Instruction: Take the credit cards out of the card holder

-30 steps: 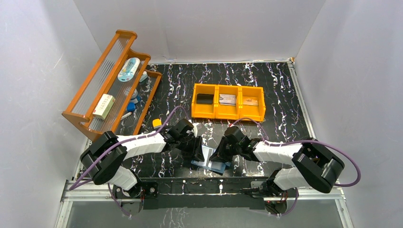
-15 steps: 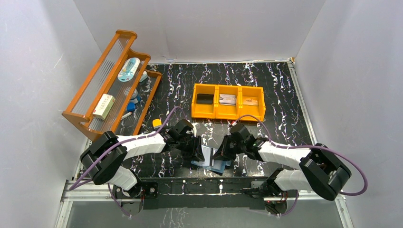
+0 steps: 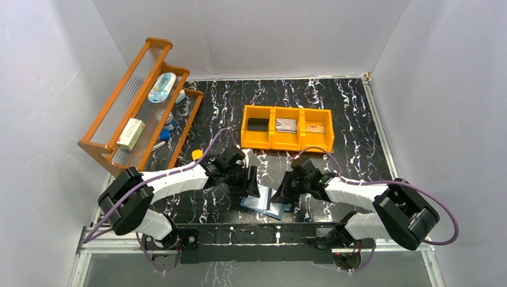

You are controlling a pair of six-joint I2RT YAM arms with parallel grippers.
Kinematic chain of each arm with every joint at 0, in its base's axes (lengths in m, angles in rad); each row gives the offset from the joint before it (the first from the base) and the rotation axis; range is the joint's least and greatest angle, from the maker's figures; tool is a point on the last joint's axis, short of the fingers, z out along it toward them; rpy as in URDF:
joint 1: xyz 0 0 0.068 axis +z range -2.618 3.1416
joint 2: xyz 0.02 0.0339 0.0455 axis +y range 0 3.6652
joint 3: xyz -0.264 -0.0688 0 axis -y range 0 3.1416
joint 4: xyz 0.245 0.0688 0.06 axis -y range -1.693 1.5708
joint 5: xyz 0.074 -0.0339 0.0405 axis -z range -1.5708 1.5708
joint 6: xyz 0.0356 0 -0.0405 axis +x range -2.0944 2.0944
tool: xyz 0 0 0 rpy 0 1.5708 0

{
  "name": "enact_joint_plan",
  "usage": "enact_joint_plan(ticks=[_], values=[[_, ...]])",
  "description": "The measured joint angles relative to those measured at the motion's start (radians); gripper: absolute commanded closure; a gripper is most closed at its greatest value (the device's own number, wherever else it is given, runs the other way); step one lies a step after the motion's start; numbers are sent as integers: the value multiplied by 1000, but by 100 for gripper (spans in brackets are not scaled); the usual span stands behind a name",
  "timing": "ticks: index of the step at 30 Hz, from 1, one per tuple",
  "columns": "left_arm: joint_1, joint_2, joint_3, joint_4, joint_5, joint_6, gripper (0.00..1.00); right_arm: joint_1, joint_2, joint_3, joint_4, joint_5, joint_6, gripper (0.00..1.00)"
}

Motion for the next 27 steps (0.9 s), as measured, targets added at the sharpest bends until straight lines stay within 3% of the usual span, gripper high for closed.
enact_joint_plan(ticks=[8, 15, 19, 24, 27], values=[[0, 61, 144, 2, 41, 87, 48, -4, 47, 27, -13, -4, -26, 97], [-10, 175, 124, 13, 92, 103, 58, -7, 66, 41, -15, -12, -41, 94], [-18, 163, 89, 47, 97, 87, 61, -10, 67, 42, -15, -16, -38, 86], [-19, 150, 56, 79, 102, 62, 63, -11, 48, 14, 31, -19, 6, 66], [-21, 143, 43, 92, 102, 50, 63, -12, 24, -31, 103, -20, 52, 64]])
